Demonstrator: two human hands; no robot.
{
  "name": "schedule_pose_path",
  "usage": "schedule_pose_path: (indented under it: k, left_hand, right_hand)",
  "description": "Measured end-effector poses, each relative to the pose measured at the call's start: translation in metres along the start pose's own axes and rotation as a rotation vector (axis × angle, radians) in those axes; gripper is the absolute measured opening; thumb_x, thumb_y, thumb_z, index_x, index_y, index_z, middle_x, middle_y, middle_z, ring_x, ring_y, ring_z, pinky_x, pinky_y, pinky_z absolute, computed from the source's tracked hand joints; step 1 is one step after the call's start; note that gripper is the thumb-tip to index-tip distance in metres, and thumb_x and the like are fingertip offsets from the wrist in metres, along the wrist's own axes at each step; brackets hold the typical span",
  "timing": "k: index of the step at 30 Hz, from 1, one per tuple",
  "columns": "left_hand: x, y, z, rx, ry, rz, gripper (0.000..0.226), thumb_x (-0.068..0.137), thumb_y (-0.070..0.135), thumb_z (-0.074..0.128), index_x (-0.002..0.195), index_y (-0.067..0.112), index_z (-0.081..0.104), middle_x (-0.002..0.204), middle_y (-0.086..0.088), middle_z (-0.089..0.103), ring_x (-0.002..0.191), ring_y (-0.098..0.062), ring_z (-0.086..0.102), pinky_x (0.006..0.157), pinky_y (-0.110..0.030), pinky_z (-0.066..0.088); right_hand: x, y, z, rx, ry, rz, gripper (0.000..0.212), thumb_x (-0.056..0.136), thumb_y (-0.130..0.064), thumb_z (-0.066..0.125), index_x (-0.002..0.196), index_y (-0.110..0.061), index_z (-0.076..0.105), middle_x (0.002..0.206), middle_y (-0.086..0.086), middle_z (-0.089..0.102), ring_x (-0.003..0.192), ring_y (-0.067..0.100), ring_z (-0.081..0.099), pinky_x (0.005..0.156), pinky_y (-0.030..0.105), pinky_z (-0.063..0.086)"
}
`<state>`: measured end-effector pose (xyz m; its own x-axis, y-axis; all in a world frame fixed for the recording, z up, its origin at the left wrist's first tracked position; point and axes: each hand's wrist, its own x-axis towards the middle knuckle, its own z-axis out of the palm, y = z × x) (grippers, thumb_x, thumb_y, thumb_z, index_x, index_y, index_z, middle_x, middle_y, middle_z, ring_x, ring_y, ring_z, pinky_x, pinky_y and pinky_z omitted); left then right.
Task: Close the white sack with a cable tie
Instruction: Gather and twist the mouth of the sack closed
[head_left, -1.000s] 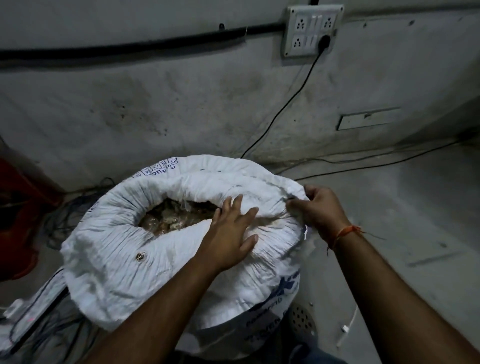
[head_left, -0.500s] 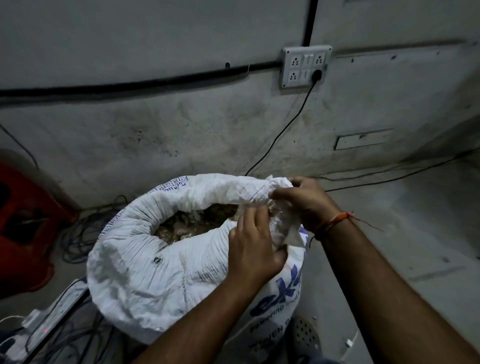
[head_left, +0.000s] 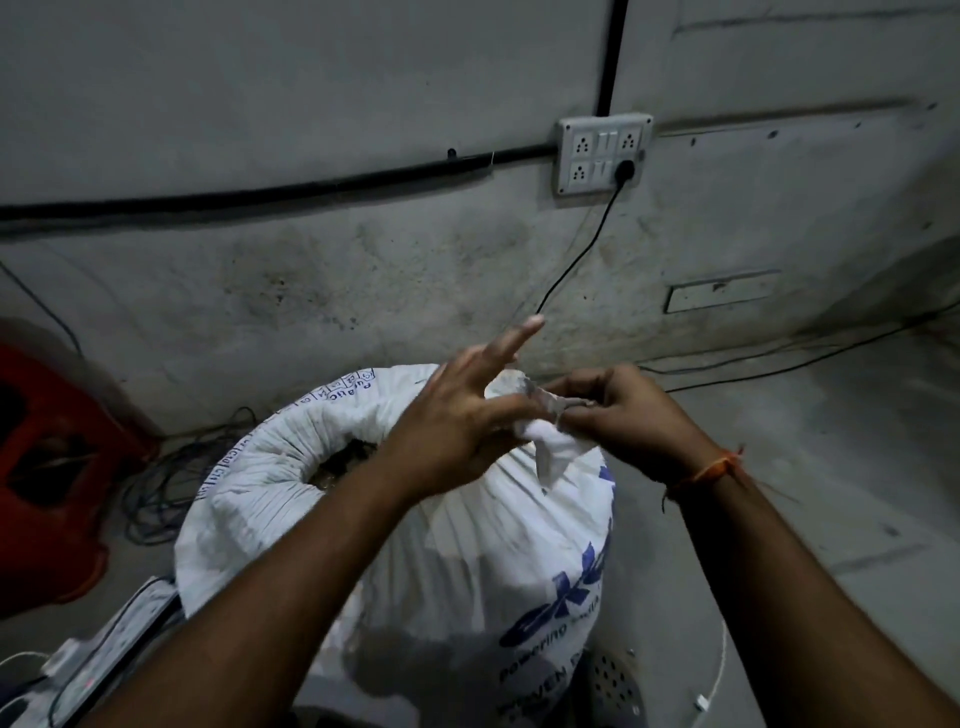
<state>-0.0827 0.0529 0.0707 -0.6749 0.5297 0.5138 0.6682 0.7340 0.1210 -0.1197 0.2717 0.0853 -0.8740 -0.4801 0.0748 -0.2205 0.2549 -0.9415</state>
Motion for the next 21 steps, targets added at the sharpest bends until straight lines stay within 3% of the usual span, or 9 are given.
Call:
schedule_pose_path:
  k: [3, 7, 8, 11, 12, 15, 16, 19, 21]
  left_hand:
    - [0.019, -0.020, -0.020, -0.031, -0.099, 0.033, 0.031, 0.097, 0.041, 0.058, 0.111, 0.018, 0.074, 0.136, -0.004, 0.066, 0.121, -0.035, 0.056, 0.099, -0.053, 0.048]
    - [0.025, -0.030, -0.037, -0.079, -0.045, -0.042, 0.034, 0.096, 0.037, 0.053, 0.103, 0.012, 0.074, 0.110, -0.004, 0.071, 0.101, -0.030, 0.058, 0.090, -0.046, 0.049]
    - [0.024, -0.028, -0.039, -0.101, -0.016, -0.052, 0.033, 0.096, 0.037, 0.054, 0.102, 0.012, 0.074, 0.107, -0.003, 0.070, 0.098, -0.028, 0.057, 0.088, -0.043, 0.048]
    - [0.020, -0.017, -0.037, -0.149, 0.035, -0.062, 0.032, 0.099, 0.034, 0.053, 0.096, 0.010, 0.073, 0.101, -0.003, 0.069, 0.093, -0.026, 0.061, 0.083, -0.043, 0.049]
    - [0.017, -0.014, -0.036, -0.179, 0.032, -0.085, 0.032, 0.098, 0.034, 0.052, 0.096, 0.009, 0.072, 0.101, -0.002, 0.068, 0.092, -0.025, 0.062, 0.080, -0.043, 0.051]
    - [0.009, -0.008, -0.036, -0.249, -0.010, -0.121, 0.026, 0.093, 0.033, 0.057, 0.099, 0.011, 0.069, 0.098, 0.003, 0.061, 0.085, -0.021, 0.061, 0.073, -0.042, 0.051]
    - [0.005, -0.008, -0.037, -0.247, -0.030, -0.116, 0.022, 0.089, 0.030, 0.061, 0.100, 0.013, 0.067, 0.097, 0.003, 0.061, 0.083, -0.020, 0.060, 0.072, -0.041, 0.051]
    - [-0.006, -0.009, -0.040, -0.198, -0.094, -0.123, 0.028, 0.076, 0.024, 0.065, 0.104, 0.019, 0.065, 0.092, 0.004, 0.064, 0.083, -0.020, 0.057, 0.071, -0.037, 0.050]
    - [-0.014, -0.015, -0.040, -0.162, -0.127, -0.156, 0.026, 0.074, 0.029, 0.063, 0.099, 0.022, 0.063, 0.086, 0.006, 0.063, 0.083, -0.018, 0.054, 0.069, -0.035, 0.048]
  right_hand:
    - [0.008, -0.006, 0.000, 0.219, 0.011, -0.081, 0.030, 0.073, -0.003, 0.062, 0.099, 0.000, 0.076, 0.091, 0.012, 0.076, 0.081, 0.017, 0.067, 0.075, 0.027, 0.054]
    - [0.016, 0.010, 0.011, 0.627, 0.021, -0.048, 0.041, 0.074, -0.005, 0.053, 0.110, 0.004, 0.071, 0.117, 0.032, 0.066, 0.107, 0.039, 0.060, 0.102, 0.055, 0.043]
    - [0.018, 0.017, 0.015, 0.653, 0.024, -0.065, 0.048, 0.070, -0.003, 0.051, 0.114, 0.002, 0.069, 0.121, 0.028, 0.067, 0.112, 0.038, 0.061, 0.102, 0.055, 0.044]
    - [0.016, 0.027, 0.035, 0.548, 0.093, -0.142, 0.053, 0.067, 0.011, 0.052, 0.111, -0.013, 0.070, 0.107, -0.003, 0.077, 0.095, 0.018, 0.066, 0.079, 0.023, 0.055]
    - [0.016, 0.029, 0.042, 0.551, 0.092, -0.171, 0.047, 0.073, 0.013, 0.058, 0.110, -0.013, 0.070, 0.108, -0.001, 0.076, 0.097, 0.018, 0.066, 0.083, 0.025, 0.056]
    - [0.019, 0.030, 0.056, 0.510, 0.175, -0.249, 0.028, 0.081, -0.007, 0.076, 0.109, -0.004, 0.072, 0.112, 0.020, 0.074, 0.105, 0.033, 0.069, 0.095, 0.048, 0.055]
    - [0.019, 0.028, 0.057, 0.509, 0.186, -0.259, 0.026, 0.080, -0.009, 0.078, 0.106, -0.004, 0.073, 0.107, 0.020, 0.075, 0.101, 0.034, 0.070, 0.091, 0.048, 0.056]
    - [0.016, 0.025, 0.055, 0.516, 0.116, -0.259, 0.024, 0.078, -0.001, 0.076, 0.097, -0.015, 0.078, 0.095, 0.004, 0.078, 0.089, 0.018, 0.071, 0.081, 0.031, 0.055]
    - [0.013, 0.027, 0.050, 0.523, 0.074, -0.238, 0.020, 0.076, -0.022, 0.083, 0.094, -0.014, 0.079, 0.094, 0.005, 0.077, 0.089, 0.020, 0.068, 0.082, 0.034, 0.052]
